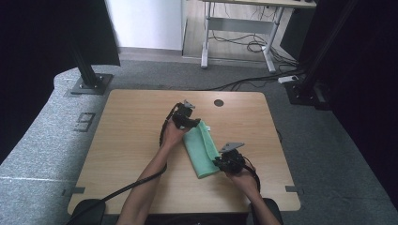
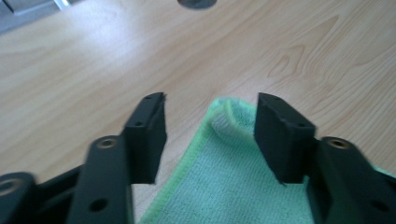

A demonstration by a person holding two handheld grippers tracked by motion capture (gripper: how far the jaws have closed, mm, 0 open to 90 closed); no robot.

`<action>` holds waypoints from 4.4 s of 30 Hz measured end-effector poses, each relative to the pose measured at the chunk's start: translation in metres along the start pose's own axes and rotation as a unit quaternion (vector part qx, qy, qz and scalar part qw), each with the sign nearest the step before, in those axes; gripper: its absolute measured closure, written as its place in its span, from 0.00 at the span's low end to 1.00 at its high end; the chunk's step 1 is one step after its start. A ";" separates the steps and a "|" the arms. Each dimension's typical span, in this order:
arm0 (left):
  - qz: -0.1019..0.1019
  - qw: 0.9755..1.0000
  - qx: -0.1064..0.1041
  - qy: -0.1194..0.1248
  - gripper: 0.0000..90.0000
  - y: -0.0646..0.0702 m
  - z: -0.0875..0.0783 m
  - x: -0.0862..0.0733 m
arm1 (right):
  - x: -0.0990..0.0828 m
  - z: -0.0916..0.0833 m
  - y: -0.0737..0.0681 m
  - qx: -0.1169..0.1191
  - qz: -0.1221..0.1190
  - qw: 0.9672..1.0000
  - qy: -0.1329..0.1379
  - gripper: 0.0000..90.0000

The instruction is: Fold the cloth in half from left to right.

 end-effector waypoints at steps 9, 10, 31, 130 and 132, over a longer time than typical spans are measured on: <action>0.003 1.000 -0.014 0.007 0.30 -0.003 -0.019 -0.006 | -0.001 -0.010 0.013 -0.028 0.017 0.999 0.012 0.69; 0.006 1.000 -0.016 0.007 0.28 -0.002 -0.020 -0.010 | 0.000 -0.013 0.017 -0.036 0.024 0.999 0.019 0.65; 0.019 0.998 0.006 -0.054 0.18 0.010 -0.014 -0.087 | -0.007 0.019 0.027 -0.043 0.024 0.999 -0.024 0.49; 0.015 0.999 -0.032 -0.020 0.11 0.025 -0.106 -0.158 | 0.025 0.023 -0.002 -0.014 0.011 0.999 0.032 0.16; 0.016 0.999 -0.025 -0.024 0.09 0.023 -0.110 -0.162 | 0.024 0.020 0.000 -0.015 0.013 0.999 0.032 0.16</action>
Point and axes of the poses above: each handheld gripper's, and its own axes: z roughly forward along the jaws, x roughly out of its top, y roughly to its right, the point moved 3 cm from there along z, roughly forward along the jaws, and after that the axes turned 8 degrees about -y, right-handed, at the moved point
